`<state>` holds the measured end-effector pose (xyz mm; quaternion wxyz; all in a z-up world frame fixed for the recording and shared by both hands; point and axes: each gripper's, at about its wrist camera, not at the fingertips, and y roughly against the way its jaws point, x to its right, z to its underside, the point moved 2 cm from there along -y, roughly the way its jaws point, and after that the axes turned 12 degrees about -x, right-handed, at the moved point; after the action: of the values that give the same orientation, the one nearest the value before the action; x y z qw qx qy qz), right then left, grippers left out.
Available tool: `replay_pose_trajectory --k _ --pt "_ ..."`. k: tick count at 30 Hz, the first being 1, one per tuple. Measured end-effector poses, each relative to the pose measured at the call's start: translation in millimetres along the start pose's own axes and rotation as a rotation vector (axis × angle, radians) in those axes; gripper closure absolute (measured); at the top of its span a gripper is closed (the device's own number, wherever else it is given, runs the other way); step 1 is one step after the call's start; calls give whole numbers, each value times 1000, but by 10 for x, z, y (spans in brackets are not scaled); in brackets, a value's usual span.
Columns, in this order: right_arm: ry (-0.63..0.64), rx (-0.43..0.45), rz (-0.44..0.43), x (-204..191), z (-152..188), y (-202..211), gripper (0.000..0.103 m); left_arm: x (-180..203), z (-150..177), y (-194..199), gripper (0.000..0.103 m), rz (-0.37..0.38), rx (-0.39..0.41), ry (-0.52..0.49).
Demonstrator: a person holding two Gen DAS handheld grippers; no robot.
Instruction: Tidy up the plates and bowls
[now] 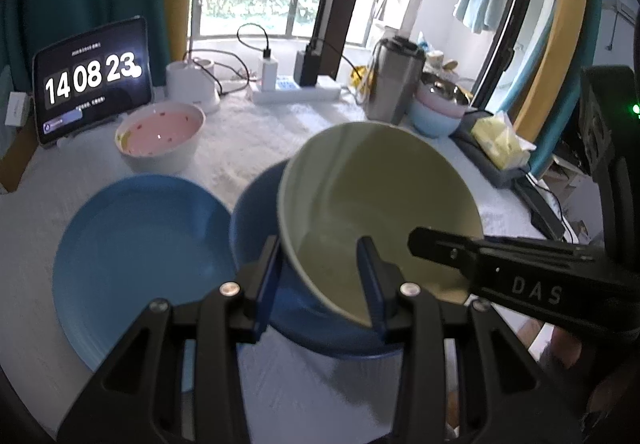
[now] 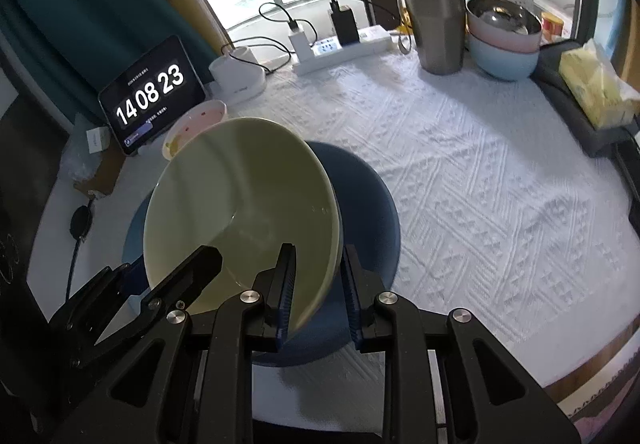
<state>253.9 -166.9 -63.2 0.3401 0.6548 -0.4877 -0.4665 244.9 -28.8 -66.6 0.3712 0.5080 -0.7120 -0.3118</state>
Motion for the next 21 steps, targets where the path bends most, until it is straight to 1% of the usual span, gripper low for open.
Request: replay_pose_trajectory --k 6,10,13,18,21 --pt "-15 -27 -5 76 23 -97 78 20 49 -146 64 -8 -41 -2" --pt "-11 -26 -6 71 -2 -100 78 20 55 -177 64 -26 -45 -7" --pt "-3 -31 0 52 -26 -102 78 -5 46 -191 63 -21 -52 -4" --pt "15 -58 26 -3 -46 -174 78 -42 40 -185 62 -41 -49 4" --pt "10 -77 24 -8 -51 -243 78 -75 31 -134 60 -58 -24 5"
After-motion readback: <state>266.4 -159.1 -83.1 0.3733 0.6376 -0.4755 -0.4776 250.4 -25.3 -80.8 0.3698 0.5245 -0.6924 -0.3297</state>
